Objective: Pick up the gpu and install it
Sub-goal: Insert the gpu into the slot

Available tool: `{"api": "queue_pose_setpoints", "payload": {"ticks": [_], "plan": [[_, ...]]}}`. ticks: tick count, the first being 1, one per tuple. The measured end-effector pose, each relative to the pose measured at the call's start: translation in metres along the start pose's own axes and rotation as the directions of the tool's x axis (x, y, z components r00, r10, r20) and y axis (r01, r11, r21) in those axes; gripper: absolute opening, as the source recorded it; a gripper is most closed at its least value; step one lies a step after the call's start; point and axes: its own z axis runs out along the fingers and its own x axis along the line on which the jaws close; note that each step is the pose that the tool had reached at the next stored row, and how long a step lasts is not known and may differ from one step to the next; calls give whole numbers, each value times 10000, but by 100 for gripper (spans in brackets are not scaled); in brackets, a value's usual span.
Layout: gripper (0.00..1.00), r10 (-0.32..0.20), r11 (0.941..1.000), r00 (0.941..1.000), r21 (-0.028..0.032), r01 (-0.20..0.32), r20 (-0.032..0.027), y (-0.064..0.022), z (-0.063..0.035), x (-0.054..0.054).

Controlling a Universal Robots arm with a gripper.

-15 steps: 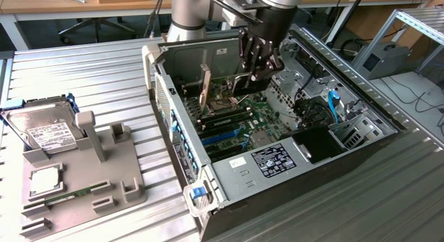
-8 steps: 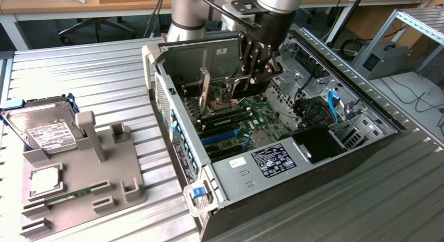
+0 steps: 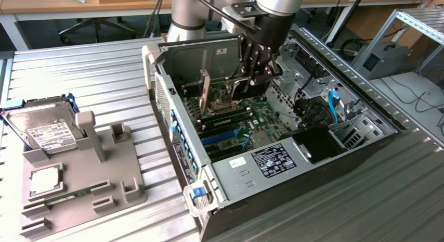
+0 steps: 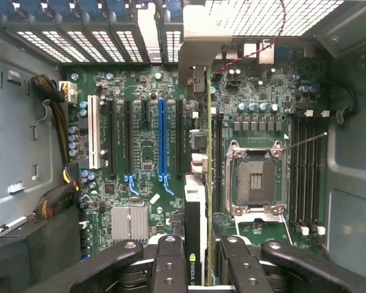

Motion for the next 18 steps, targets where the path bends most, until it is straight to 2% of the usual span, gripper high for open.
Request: {"api": "queue_pose_setpoints", "payload": {"ticks": [18], "plan": [[27, 0, 10000, 10000, 0, 0, 4, -1, -5, 249]]}}
